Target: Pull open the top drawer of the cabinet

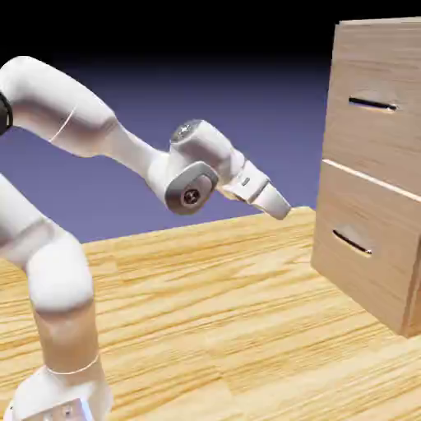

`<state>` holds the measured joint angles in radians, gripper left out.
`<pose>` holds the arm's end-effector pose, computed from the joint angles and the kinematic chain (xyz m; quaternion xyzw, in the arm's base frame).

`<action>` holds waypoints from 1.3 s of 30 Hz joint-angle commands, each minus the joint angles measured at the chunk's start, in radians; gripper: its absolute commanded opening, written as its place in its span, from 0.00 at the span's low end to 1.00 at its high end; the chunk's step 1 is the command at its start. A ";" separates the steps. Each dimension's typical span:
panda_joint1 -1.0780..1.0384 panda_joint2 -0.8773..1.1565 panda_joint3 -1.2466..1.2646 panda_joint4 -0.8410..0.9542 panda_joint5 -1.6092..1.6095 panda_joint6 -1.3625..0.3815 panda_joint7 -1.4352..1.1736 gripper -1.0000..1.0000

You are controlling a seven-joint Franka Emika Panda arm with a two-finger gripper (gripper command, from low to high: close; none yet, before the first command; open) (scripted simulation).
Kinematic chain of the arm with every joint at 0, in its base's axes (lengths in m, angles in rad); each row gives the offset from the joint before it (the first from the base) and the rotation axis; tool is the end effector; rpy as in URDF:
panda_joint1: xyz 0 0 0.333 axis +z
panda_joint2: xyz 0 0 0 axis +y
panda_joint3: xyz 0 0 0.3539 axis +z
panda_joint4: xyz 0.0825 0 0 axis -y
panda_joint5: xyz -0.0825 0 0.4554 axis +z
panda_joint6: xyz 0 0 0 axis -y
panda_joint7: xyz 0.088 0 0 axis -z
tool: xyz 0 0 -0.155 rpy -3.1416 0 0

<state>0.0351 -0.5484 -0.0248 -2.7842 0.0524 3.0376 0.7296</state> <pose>0.4677 0.0017 0.4172 -0.8531 0.3462 -0.3565 0.1590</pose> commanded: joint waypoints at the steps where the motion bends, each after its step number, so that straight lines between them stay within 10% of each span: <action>1: 0.019 0.018 -0.021 0.021 0.044 0.001 -0.009 0.50; 39: 0.749 0.697 -0.803 0.833 1.696 0.020 -0.370 0.50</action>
<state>0.7839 0.1486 -0.8278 -1.9513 1.7485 3.0579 0.3598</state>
